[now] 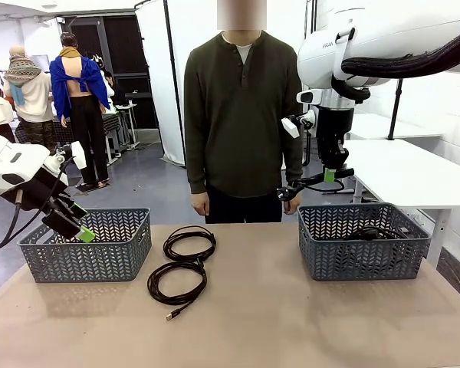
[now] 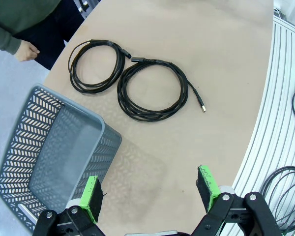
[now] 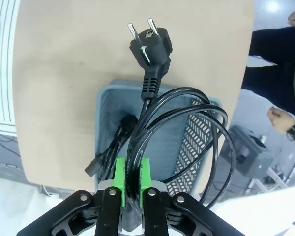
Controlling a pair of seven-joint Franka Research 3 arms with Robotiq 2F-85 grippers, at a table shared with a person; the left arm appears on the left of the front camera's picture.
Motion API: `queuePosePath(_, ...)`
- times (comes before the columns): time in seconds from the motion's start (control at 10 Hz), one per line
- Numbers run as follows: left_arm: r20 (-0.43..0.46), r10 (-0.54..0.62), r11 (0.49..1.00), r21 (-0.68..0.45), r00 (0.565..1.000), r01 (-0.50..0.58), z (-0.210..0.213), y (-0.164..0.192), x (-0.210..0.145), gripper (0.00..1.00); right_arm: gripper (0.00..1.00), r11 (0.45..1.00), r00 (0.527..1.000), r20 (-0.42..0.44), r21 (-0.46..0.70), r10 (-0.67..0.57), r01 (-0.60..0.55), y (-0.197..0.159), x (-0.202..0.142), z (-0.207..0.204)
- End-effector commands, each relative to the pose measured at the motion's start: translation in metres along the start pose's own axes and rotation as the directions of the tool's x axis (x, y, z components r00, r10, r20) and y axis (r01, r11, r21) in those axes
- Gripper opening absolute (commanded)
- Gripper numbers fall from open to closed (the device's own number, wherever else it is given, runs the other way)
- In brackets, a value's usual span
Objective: Organize the cables according to human instructions.
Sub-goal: Pick up a bundle of cables and place it in the basket indicated by the human.
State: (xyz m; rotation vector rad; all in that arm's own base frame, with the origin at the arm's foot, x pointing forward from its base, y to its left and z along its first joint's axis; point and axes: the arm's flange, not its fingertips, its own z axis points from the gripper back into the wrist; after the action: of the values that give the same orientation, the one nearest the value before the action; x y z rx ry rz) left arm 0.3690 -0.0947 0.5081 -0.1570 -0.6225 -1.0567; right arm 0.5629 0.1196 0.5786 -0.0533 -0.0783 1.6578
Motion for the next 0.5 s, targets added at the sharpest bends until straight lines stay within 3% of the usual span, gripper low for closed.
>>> queuePosePath(0.0,0.014,-0.003,1.0,-0.015,1.0,0.003,0.0,0.002,-0.002,1.0,0.0,1.0,1.0,0.001,0.002,-0.016,0.016,0.004,-0.013,0.001)
queuePosePath(0.4,0.014,-0.003,1.0,-0.015,1.0,0.003,0.0,0.002,-0.002,1.0,0.0,0.999,0.999,0.007,0.01,-0.049,0.049,0.018,-0.062,0.0)
